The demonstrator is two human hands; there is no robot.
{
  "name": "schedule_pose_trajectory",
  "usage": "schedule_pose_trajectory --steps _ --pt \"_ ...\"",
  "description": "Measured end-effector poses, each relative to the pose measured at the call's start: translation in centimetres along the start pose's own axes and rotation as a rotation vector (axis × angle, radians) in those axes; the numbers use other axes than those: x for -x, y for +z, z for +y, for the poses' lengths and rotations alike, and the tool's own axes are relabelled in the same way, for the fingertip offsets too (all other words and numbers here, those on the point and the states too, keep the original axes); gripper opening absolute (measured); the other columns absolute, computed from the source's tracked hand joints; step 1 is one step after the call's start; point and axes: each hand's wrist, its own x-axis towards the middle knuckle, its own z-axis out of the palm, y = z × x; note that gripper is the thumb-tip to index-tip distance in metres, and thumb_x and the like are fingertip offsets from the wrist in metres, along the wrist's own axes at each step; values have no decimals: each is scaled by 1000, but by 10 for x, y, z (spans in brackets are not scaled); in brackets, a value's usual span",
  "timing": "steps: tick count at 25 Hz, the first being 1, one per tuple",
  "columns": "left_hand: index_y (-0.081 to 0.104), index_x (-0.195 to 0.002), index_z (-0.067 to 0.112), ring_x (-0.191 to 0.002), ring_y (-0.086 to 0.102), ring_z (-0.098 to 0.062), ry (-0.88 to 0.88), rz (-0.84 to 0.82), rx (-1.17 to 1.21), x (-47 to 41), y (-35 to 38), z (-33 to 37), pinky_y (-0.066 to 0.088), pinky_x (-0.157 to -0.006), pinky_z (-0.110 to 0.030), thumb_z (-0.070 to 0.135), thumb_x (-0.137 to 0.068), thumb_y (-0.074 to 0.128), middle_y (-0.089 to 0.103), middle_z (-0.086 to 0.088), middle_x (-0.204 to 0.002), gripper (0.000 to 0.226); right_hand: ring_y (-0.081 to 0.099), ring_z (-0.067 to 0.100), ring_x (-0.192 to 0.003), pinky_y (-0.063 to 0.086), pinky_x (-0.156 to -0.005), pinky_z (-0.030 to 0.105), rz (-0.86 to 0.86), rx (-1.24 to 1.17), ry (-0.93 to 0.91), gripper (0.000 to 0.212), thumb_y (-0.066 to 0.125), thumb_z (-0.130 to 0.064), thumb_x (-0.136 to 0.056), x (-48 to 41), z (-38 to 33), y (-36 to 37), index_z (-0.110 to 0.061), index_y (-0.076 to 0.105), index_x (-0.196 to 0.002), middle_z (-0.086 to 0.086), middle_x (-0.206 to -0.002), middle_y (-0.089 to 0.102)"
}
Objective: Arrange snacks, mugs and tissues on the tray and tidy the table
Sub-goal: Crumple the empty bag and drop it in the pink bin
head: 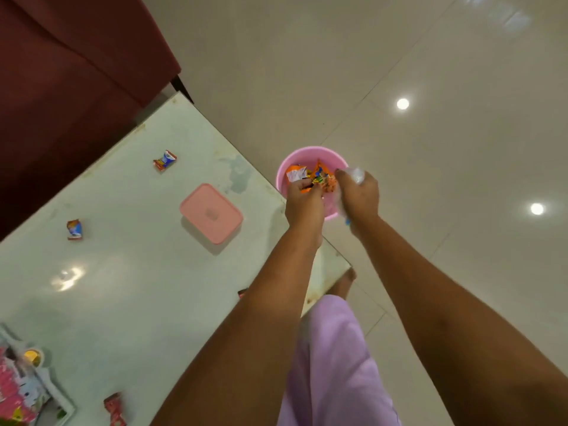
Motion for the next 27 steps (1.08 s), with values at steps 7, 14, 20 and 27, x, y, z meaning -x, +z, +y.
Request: schedule_pose_trajectory --steps 7,14,20,27 --pt "36 -129 22 -108 58 -29 -88 114 0 -92 32 8 49 -90 -39 9 -90 49 53 -12 -127 43 36 38 -125 38 -104 48 -235 457 57 74 48 1 -71 -119 52 17 -22 26 -138 14 -134 31" --pt "39 -132 23 -119 50 -32 -113 101 -394 -175 65 -11 43 -103 -45 10 -89 47 53 -8 -127 45 6 40 -144 18 -114 55 -653 1283 -449 86 64 -16 -85 -183 112 35 -31 10 -149 12 -159 -1" --pt "33 -140 23 -129 37 -34 -195 159 -502 -191 66 -29 34 -110 -46 13 -88 44 30 -12 -142 54 -14 36 -145 -5 -109 66 -847 1731 -559 60 33 -52 -95 -201 141 38 -42 5 -147 4 -160 -14" --pt "49 -126 12 -122 44 -35 244 281 -564 -96 39 20 35 -104 -35 14 -88 53 43 -14 -136 38 27 23 -143 30 -111 47 -505 1112 -502 64 45 -7 -85 -143 39 21 -37 37 -141 1 -157 23"
